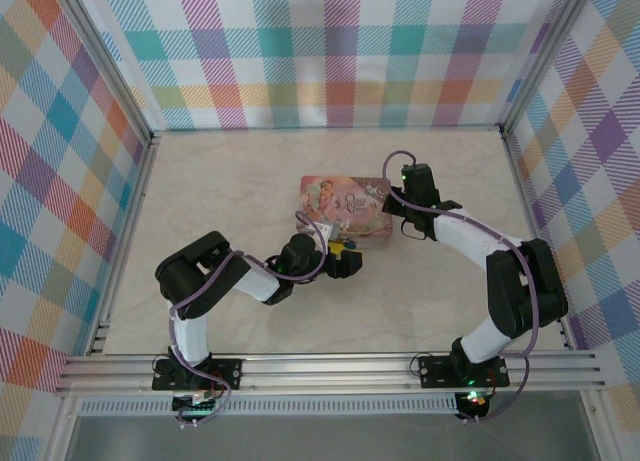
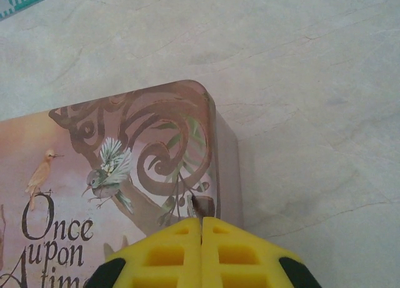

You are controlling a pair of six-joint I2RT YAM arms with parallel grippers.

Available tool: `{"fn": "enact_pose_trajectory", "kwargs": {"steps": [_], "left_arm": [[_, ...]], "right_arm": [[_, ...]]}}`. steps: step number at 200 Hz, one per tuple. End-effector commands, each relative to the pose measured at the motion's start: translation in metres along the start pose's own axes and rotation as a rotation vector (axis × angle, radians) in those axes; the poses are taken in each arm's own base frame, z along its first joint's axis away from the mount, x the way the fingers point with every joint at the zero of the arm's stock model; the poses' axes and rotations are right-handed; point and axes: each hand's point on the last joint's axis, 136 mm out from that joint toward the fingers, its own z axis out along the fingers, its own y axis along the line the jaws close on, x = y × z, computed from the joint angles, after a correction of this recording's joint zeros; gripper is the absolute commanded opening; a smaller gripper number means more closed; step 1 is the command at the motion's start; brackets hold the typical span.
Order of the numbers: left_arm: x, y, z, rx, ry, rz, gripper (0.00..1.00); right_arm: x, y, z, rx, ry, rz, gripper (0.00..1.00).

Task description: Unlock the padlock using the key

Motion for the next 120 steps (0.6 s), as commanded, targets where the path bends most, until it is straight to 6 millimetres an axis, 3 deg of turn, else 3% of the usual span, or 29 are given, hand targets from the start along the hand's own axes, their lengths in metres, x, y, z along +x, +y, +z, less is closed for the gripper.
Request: {"fn": "enact_pose_trajectory", "kwargs": {"steps": [1, 36, 62, 78, 120], "left_arm": [[-0.019, -0.015, 0.007, 0.079, -0.056, -0.016, 0.81], [-0.016, -0.019, 0.006, 0.117, -0.055, -0.035, 0.75], [-0.013, -0.012, 0.006, 0.09, -0.061, -0.051, 0.85], [-0.012, -0.006, 0.009, 0.064, -0.06, -0.068, 0.85], [0.0, -0.014, 0.018, 0.115, -0.037, -0.095, 0.77]], "right_arm": [[-0.006, 0.004, -0.007, -0.029, -0.03, 0.015, 0.0], [-0.004, 0.005, -0.007, -0.035, -0.024, 0.02, 0.0], [0.0, 0.007, -0.006, -0.049, -0.012, 0.027, 0.0], [0.002, 0.007, -0.006, -0.057, -0.009, 0.033, 0.0], [0.006, 0.008, -0.006, -0.058, -0.005, 0.034, 0.0]]}}
